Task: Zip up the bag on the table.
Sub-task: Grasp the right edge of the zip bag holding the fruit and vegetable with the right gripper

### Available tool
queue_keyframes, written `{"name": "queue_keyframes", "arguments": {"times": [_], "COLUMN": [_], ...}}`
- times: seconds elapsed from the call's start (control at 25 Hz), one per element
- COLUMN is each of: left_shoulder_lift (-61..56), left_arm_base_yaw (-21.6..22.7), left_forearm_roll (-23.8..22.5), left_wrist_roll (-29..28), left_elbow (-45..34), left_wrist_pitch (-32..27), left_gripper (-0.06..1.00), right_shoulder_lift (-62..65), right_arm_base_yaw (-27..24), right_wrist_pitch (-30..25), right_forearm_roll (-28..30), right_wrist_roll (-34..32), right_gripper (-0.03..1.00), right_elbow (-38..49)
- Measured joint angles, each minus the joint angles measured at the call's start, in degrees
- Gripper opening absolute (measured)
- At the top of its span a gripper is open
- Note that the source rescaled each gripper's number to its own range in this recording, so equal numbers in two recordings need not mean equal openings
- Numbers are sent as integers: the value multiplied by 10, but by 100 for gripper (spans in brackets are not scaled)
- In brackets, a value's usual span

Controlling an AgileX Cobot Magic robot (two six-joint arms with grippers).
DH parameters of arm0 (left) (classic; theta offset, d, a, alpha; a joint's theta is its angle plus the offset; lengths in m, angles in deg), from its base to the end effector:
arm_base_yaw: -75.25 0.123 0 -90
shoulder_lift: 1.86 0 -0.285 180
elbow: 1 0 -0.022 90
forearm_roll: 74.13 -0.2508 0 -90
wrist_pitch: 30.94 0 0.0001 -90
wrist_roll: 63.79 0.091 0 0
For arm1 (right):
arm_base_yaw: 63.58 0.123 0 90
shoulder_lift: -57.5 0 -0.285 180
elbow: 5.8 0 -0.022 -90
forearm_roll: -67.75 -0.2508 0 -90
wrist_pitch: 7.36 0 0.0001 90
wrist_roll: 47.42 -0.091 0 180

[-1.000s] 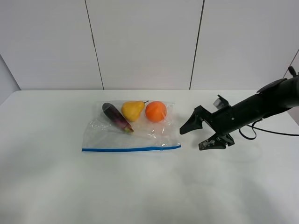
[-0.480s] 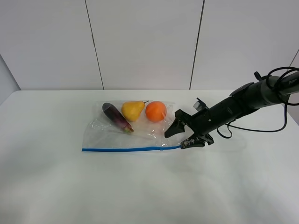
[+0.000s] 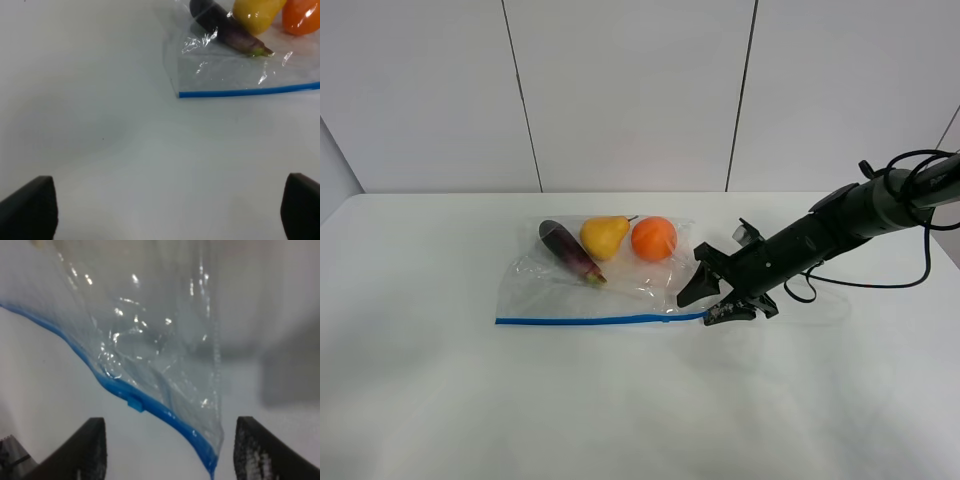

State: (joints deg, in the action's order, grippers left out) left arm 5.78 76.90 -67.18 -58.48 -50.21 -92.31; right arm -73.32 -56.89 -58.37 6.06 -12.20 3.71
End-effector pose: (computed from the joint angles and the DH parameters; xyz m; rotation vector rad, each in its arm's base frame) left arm -0.0044 -0.0098 0.2738 0.0715 2.0567 -0.0705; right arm 0.3642 0.1055 0.0942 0.0969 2.8973 1.1704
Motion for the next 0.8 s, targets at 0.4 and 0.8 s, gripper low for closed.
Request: {"name": "queue_keyframes", "arguments": {"times": [0.4,0.8], "left_shoulder_lift": [0,0], "left_arm_base_yaw": [0,0], "left_forearm_roll": [0,0], "left_wrist_roll": [0,0], "left_elbow": [0,0], "left_wrist_pitch": [0,0], "left_gripper": [100,100], "right_shoulder_lift": [-8,-8], "right_arm_base_yaw": [24,27], "right_wrist_pitch": [12,36], "right_forearm_roll": [-11,-12], "right_wrist_roll": [20,21], "right_gripper": [63,58], "right_elbow": [-1,-1]}}
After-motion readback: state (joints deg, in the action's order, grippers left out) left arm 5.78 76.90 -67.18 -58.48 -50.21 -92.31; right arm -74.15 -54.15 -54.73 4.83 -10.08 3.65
